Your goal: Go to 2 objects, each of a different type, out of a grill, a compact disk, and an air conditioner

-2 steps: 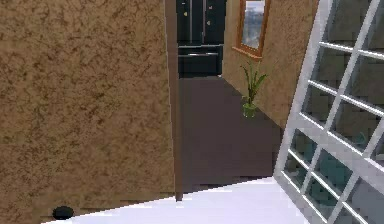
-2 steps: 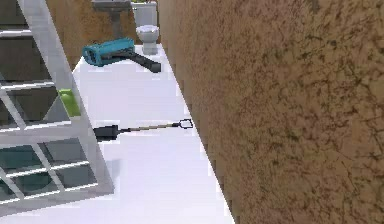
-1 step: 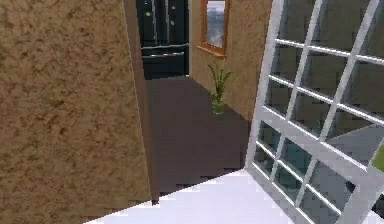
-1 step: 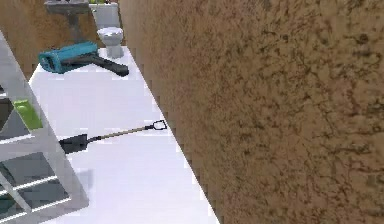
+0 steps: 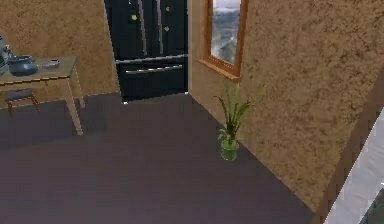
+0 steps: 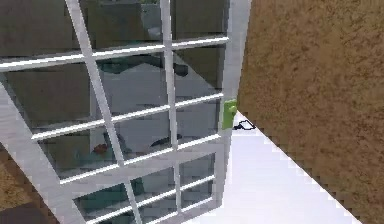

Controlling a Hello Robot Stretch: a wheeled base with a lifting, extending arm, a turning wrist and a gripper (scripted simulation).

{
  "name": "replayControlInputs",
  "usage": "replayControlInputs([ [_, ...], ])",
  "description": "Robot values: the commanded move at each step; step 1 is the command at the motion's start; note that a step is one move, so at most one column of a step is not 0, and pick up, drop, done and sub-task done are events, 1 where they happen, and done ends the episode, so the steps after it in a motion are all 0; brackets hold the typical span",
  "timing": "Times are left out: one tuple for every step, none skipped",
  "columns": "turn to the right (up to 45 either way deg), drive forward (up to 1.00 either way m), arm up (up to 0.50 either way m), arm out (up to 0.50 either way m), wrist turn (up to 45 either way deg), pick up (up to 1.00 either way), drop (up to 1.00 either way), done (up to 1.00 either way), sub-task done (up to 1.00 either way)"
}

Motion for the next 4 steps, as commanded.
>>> replayControlInputs([
  [0.0,0.10,0.00,0.00,0.0,0.00,0.00,0.00,0.00],
  [9.0,0.00,0.00,0.00,0.0,0.00,0.00,0.00,0.00],
  [0.0,0.55,0.00,0.00,0.0,0.00,0.00,0.00,0.00],
  [-45.0,0.00,0.00,0.00,0.0,0.00,0.00,0.00,0.00],
])
